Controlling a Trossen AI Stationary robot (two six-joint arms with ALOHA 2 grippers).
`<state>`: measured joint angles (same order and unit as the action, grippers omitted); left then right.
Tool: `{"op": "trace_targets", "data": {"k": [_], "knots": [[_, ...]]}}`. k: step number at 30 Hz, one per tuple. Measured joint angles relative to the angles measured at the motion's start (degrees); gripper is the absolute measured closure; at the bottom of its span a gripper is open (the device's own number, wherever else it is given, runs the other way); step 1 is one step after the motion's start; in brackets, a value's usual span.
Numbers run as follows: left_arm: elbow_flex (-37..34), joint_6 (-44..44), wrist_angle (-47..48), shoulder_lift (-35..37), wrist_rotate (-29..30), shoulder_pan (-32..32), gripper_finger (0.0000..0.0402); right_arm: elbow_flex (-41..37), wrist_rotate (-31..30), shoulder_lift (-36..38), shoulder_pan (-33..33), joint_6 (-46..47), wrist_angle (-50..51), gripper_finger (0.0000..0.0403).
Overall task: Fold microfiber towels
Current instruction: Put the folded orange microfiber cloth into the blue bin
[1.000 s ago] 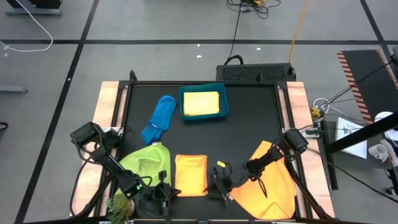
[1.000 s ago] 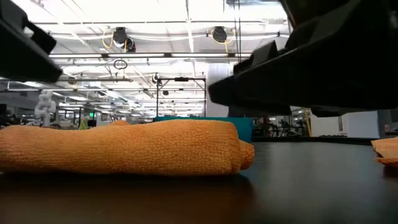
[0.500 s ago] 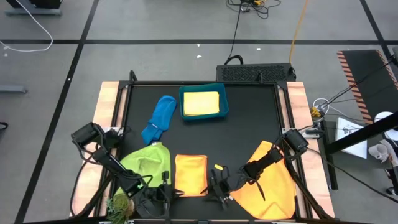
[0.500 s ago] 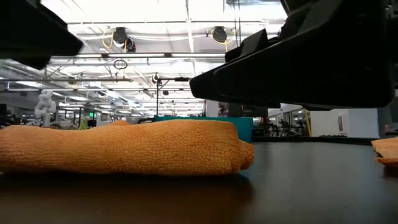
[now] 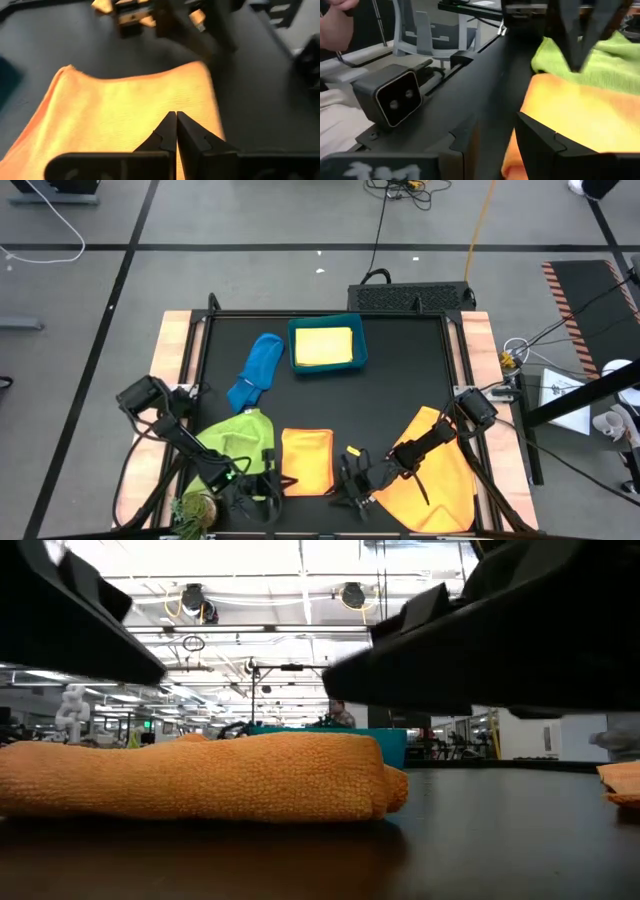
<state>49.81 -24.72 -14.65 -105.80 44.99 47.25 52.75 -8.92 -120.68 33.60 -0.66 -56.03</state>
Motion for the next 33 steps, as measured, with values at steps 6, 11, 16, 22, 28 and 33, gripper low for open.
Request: {"op": "trace_targets", "data": {"k": [6, 11, 16, 22, 28, 33], "knots": [[-0.01, -3.19, 3.85, 0.00, -2.66, -2.28, 0.0398, 0.00, -7.34, 0.02, -0.32, 5.84, 9.17, 0.0283], [-0.01, -4.10, 3.84, 0.00, -4.39, -3.59, 0.0381, 0.09, -16.85, 0.50, -0.76, 9.97, 16.13, 0.0283], [-0.01, -3.70, 4.04, 0.00, -4.55, -3.66, 0.0374, 0.09, -25.92, 4.15, -0.68, 11.00, 27.35, 0.0283], [-0.01, -3.64, 4.21, 0.00, -4.55, -3.68, 0.0386, -0.09, -31.46, 12.55, 0.49, 15.53, 46.14, 0.0283], [-0.01, -6.95, 6.76, 0.02, -4.55, -4.66, 0.0399, -0.09, -31.55, 19.10, 2.38, 19.20, 53.76, 0.0283], [-0.01, -14.94, 12.75, 0.02, -4.50, -7.43, 0.0392, -0.09, -31.50, 20.05, 3.27, 15.06, 47.26, 0.0283]]}}
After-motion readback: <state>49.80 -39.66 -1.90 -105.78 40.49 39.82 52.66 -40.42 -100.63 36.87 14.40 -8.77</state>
